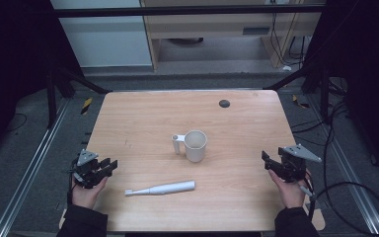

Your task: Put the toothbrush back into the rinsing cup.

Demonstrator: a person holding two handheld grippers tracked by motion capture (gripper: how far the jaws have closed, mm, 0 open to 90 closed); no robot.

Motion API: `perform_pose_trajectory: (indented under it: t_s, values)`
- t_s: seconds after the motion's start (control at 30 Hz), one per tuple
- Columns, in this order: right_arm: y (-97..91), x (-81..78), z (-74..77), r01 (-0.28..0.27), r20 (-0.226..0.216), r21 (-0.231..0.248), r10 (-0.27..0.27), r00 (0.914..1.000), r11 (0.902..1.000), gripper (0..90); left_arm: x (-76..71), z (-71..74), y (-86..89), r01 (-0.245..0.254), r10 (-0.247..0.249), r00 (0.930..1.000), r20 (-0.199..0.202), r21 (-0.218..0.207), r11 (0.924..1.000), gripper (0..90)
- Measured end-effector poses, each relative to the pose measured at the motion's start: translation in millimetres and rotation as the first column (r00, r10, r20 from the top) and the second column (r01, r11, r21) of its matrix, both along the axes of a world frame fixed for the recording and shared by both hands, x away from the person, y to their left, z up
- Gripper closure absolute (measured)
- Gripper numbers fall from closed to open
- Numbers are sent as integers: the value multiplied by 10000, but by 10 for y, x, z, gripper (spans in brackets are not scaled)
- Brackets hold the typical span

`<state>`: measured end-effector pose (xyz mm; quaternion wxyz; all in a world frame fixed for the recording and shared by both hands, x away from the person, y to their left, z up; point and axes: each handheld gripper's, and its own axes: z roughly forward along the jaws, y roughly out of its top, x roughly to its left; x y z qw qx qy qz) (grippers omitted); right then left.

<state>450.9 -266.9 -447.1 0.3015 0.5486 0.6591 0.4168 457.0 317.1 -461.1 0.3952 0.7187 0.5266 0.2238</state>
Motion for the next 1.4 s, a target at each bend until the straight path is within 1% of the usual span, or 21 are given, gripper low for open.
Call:
perform_pose_trajectory:
  t_s: [0.03, 0.07, 0.13, 0.27, 0.4, 0.47, 0.5, 0.57, 0.67, 0.7, 0.8, 1.03, 1.07, 1.1, 1.13, 1.2, 1.27, 1.3, 1.33, 1.37, 1.4]
  values:
    - [0, 0, 0, 0, 0, 0, 0, 10000, 10000, 368, 0, 0, 0, 0, 0, 10000, 0, 0, 10000, 665]
    - [34, -23, -3, -228, -107, -88, 227, 9997, 9997, 382, -11, 11, -13, 113, -113, 9999, -16, -48, 9999, 683]
    - [66, -42, 6, -387, -99, -171, 385, 9992, 9991, 400, -22, 20, -26, 226, -226, 9997, -50, -66, 9997, 712]
    - [116, -65, 32, -721, -206, -61, 720, 9972, 9974, 430, -45, 27, -48, 391, -393, 9991, -144, -154, 9991, 763]
    - [208, -88, 42, -1165, -405, -130, 1159, 9924, 9931, 484, -74, 43, -84, 634, -640, 9977, -213, -288, 9976, 822]
    - [248, -92, 51, -1353, -442, -171, 1344, 9899, 9907, 510, -88, 54, -102, 787, -791, 9967, -192, -226, 9966, 849]
    - [294, -94, 76, -1558, -571, -126, 1548, 9863, 9877, 541, -96, 58, -113, 838, -842, 9963, -190, -228, 9962, 873]
    - [317, -98, 83, -1648, -575, -66, 1641, 9848, 9863, 554, -114, 65, -133, 963, -969, 9951, -201, -281, 9950, 882]
    - [402, -107, 95, -2036, -667, -98, 2025, 9770, 9790, 604, -129, 68, -165, 1190, -1197, 9925, -249, -279, 9925, 896]
    - [461, -103, 99, -2236, -759, -146, 2219, 9721, 9746, 627, -141, 74, -192, 1313, -1321, 9908, -296, -273, 9910, 898]
    - [515, -100, 102, -2398, -807, -154, 2378, 9680, 9707, 655, -152, 77, -219, 1494, -1503, 9880, -353, -267, 9884, 898]
    - [740, -92, 92, -3148, -1059, -176, 3113, 9444, 9490, 741, -211, 75, -311, 1900, -1914, 9799, -563, -280, 9814, 899]
    - [810, -86, 82, -3340, -1151, -126, 3304, 9368, 9425, 760, -224, 72, -329, 1985, -1999, 9780, -603, -292, 9797, 899]
    - [810, -86, 82, -3340, -1151, -126, 3304, 9368, 9425, 760, -228, 71, -335, 2024, -2037, 9771, -606, -272, 9789, 899]
    - [827, -86, 80, -3356, -1186, -102, 3321, 9357, 9419, 763, -240, 68, -349, 2122, -2134, 9745, -695, -247, 9769, 899]
    - [910, -70, 74, -3560, -1247, -95, 3521, 9276, 9344, 798, -265, 54, -385, 2296, -2309, 9696, -810, -248, 9730, 899]
    - [964, -61, 74, -3678, -1278, 1, 3648, 9223, 9299, 822, -281, 39, -408, 2443, -2453, 9650, -925, -215, 9694, 899]
    - [964, -61, 74, -3678, -1278, 1, 3648, 9223, 9299, 822, -281, 39, -408, 2443, -2453, 9650, -925, -215, 9694, 899]
    - [993, -57, 73, -3760, -1304, -5, 3727, 9187, 9266, 834, -289, 32, -419, 2523, -2530, 9625, -983, -199, 9675, 899]
    - [1064, -51, 73, -3905, -1317, -36, 3867, 9128, 9206, 866, -300, 25, -435, 2588, -2595, 9601, -1040, -206, 9657, 899]
    - [1085, -48, 73, -3962, -1304, -32, 3924, 9105, 9182, 878, -307, 24, -443, 2643, -2647, 9583, -1077, -180, 9643, 899]
